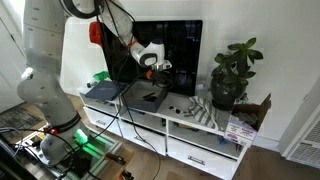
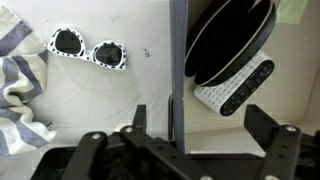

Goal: Place the blue box on the middle of the stand

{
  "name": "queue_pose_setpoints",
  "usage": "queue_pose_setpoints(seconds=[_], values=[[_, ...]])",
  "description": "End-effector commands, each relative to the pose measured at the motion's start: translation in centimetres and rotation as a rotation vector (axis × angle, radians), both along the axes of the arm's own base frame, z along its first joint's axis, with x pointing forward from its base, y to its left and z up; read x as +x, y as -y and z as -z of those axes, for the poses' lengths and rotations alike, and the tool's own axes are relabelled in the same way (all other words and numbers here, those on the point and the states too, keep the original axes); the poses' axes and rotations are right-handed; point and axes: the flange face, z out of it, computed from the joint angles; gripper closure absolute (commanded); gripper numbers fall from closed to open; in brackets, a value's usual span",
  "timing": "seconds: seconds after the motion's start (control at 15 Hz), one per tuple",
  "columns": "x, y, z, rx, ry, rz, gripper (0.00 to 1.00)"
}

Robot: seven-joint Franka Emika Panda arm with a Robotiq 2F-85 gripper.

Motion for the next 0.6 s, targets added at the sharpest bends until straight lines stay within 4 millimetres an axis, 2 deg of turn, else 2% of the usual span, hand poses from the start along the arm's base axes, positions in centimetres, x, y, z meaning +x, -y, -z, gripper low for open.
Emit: queue_pose_setpoints(seconds=[0.0, 0.2, 0.27, 0.4, 0.53], values=[[-5.9, -2.8, -4.3, -0.021, -0.009, 0.051, 0.00], [-8.7, -5.3, -6.6, -0.041, -0.001, 0.028, 0.00], [-5.8, -3.6, -4.7, -0.037, -0.011, 0.017, 0.00], [-7.4, -5.0, -6.0, -0.047, -0.006, 0.010, 0.00], [-8.0, -5.4, -6.5, -0.050, -0.004, 0.010, 0.00]])
